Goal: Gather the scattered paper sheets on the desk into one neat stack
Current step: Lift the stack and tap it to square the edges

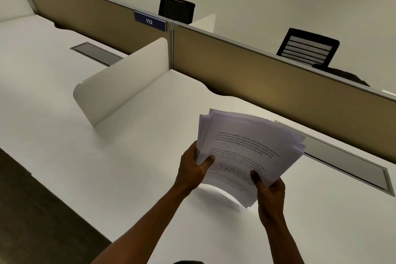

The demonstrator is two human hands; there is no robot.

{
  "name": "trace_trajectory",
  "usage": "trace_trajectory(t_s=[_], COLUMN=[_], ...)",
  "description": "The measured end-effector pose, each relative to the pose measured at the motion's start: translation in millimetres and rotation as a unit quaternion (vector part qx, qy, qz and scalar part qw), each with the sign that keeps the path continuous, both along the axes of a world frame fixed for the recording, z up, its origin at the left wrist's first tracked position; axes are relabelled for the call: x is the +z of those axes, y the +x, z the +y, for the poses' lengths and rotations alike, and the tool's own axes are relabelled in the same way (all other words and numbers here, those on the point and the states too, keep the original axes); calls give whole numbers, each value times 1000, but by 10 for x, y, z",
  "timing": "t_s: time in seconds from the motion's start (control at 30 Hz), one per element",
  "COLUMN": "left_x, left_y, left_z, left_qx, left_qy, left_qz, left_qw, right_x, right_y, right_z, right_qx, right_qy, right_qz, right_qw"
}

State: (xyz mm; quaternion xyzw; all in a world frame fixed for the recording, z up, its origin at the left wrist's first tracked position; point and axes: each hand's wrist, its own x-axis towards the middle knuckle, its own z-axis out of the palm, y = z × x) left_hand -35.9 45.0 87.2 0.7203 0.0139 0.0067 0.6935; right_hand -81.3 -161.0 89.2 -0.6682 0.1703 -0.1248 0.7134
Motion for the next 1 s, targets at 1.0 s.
trace_trajectory(t_s=[1.0], left_x=[-309], left_y=[-271], left_z=[-14], left_qx=[-55], left_qy=[46], left_qz=[91], left_qw=[993], right_x=[-392], right_y=[-232], right_z=[130], right_qx=[-18], right_qy=[-112], right_qz=[72], right_qw=[991])
